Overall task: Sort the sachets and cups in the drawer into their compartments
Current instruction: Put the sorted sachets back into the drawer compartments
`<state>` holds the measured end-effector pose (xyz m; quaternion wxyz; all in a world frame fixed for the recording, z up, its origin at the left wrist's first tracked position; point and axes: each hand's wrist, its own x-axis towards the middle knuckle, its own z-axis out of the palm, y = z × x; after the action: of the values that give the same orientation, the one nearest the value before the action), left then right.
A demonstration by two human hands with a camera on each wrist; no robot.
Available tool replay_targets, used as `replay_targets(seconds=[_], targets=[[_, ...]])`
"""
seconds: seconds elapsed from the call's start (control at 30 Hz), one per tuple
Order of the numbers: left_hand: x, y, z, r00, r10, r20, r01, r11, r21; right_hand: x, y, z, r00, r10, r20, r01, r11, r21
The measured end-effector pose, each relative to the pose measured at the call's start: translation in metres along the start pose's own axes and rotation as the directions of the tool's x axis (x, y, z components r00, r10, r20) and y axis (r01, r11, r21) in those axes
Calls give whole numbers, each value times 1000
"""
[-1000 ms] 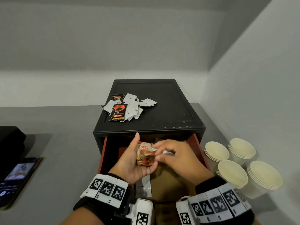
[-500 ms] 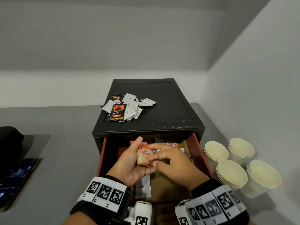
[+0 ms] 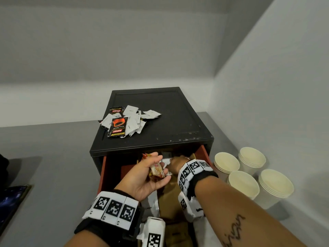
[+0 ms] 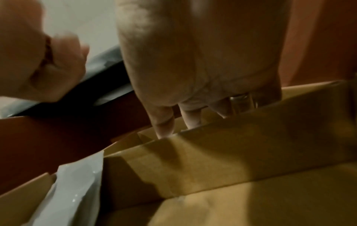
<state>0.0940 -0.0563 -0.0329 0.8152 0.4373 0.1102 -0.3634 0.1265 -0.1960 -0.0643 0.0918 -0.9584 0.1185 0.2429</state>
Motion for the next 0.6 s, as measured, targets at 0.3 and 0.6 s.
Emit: replay_targets(seconds=[0.3,0.6], targets=[[4,3,-4,1000,-10,-26,11,999,43,-13,6,-8,991,17,-130,-3,994,112],[-1,4,-11,996,-81,-36,81,997,-13,-110,26,-18,847,-438,-303,513,824,242]])
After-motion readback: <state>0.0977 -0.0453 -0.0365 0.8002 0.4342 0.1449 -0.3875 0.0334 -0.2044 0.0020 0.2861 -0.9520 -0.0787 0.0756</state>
